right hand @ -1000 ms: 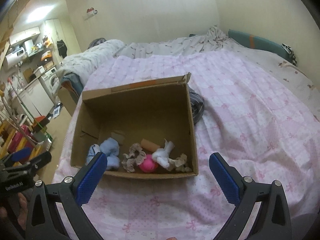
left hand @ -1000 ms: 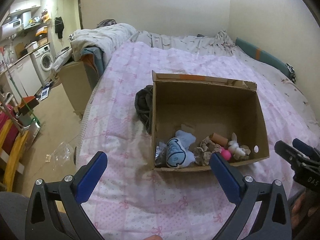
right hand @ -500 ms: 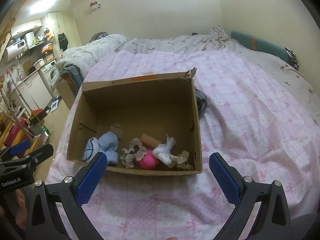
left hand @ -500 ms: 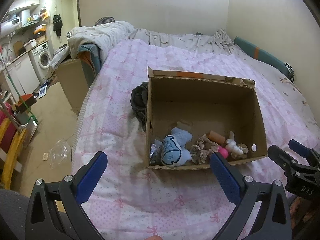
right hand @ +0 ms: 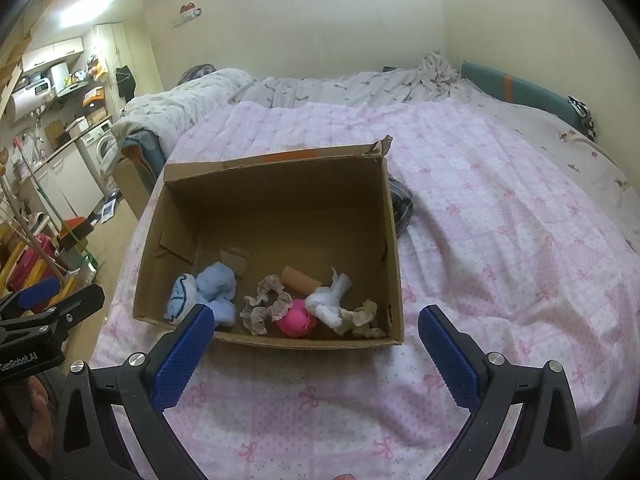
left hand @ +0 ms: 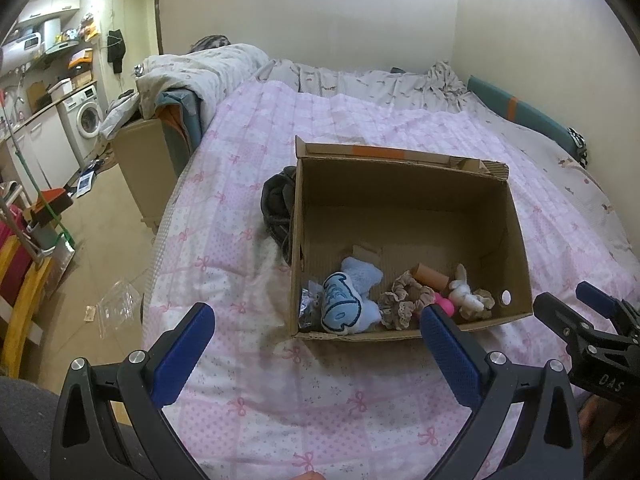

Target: Organize soft objects

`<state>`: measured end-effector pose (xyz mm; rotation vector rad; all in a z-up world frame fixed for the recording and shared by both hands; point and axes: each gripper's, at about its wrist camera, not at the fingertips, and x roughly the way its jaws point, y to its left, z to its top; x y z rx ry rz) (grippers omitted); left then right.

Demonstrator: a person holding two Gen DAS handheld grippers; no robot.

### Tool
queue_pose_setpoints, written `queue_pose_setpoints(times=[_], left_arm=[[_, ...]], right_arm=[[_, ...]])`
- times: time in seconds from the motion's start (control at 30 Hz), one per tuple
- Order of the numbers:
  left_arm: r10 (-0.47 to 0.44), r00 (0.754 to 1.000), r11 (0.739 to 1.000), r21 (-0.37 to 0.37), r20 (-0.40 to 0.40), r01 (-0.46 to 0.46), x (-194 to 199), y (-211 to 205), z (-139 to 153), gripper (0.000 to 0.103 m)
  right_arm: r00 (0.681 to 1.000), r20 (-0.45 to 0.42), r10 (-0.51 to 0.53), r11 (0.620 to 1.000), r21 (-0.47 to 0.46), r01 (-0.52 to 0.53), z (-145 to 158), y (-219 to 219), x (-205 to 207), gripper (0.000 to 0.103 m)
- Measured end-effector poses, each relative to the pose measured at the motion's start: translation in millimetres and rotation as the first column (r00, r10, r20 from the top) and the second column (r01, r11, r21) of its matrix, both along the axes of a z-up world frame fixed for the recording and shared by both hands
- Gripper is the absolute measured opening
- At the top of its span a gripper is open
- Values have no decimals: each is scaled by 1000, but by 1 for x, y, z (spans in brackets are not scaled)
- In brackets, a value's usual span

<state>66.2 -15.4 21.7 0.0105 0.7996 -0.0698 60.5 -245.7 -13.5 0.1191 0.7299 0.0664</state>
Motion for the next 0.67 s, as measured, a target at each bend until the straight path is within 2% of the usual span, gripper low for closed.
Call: queue_pose_setpoints(times=[0.57, 0.67], left_arm=[[13, 1000, 1000, -17, -16, -13, 3, 1, -3, 102], [10, 1000, 999, -40, -19, -10, 3, 2, -3, 102]], right_arm=[[1000, -1, 9, 1000, 8, -9, -1, 1, 0, 103], [1000, -1, 8, 1000, 9, -8, -1, 1, 0, 103]])
